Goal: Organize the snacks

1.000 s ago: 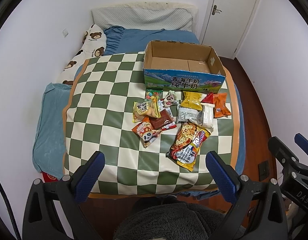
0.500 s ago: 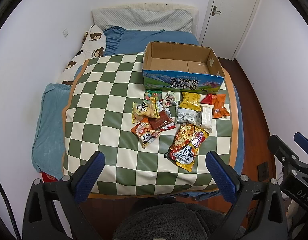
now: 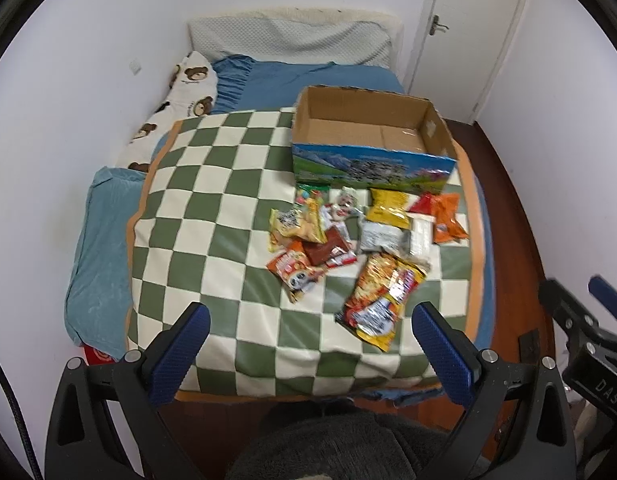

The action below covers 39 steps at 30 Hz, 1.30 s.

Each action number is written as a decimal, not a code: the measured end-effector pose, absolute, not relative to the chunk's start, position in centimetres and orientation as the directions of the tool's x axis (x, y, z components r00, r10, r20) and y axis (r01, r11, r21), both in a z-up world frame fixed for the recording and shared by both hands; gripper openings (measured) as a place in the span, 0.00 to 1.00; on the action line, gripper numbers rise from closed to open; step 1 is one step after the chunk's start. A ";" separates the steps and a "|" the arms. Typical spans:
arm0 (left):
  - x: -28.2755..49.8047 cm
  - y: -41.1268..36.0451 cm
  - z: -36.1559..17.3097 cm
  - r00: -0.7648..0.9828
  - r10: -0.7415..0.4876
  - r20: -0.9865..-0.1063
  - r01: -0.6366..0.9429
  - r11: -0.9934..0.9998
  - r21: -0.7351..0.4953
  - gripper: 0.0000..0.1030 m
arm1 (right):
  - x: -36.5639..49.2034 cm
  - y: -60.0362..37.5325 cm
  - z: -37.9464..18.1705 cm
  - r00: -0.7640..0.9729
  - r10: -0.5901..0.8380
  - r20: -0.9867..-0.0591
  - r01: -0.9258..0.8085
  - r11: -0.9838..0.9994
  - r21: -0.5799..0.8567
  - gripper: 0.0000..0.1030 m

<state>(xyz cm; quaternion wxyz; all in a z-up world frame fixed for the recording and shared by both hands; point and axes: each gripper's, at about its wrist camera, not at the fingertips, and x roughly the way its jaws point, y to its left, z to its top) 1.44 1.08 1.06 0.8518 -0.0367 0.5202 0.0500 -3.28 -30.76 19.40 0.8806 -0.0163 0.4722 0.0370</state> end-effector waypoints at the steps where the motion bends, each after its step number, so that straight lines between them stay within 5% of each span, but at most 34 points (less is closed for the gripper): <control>1: 1.8 1.3 0.7 0.457 0.062 -0.887 -0.133 0.991 0.001 1.00 | -3.0 -30.8 18.9 0.544 0.058 -0.837 -0.075 0.997 0.020 1.00; 7: 5.3 3.2 -5.7 0.406 0.263 -0.875 -0.157 0.964 0.216 1.00 | 1.1 -30.7 8.8 0.382 0.130 -0.915 -0.023 0.991 0.131 1.00; 10: 7.6 4.6 -9.7 0.321 0.261 -0.911 -0.135 0.964 0.229 1.00 | 3.0 -30.0 2.0 0.287 0.145 -0.947 0.037 0.986 0.162 1.00; 15: 10.8 7.7 -15.4 0.185 0.122 -0.975 -0.169 0.981 0.091 1.00 | 5.7 -29.3 -8.3 0.179 0.184 -0.967 0.166 0.963 0.214 1.00; 22: 14.9 11.9 -24.8 0.061 -0.288 -0.956 -0.449 0.847 -0.284 0.97 | 8.0 -27.2 -14.9 0.163 0.134 -0.977 0.221 0.961 0.169 1.00; 29: 16.8 11.4 -31.8 0.013 -0.378 -0.926 -0.518 0.789 -0.330 0.82 | 8.6 -25.7 -18.3 0.135 0.120 -0.984 0.210 0.967 0.147 0.92; 33: 17.2 10.3 -31.9 0.027 -0.325 -0.945 -0.443 0.844 -0.303 0.65 | 8.3 -24.6 -18.6 0.128 0.120 -0.984 0.175 0.974 0.142 0.81; 39: 15.8 6.9 -31.0 -0.008 -0.107 -0.994 -0.108 0.989 -0.105 0.62 | 7.8 -22.4 -19.0 0.040 0.109 -0.993 0.084 0.990 0.112 0.75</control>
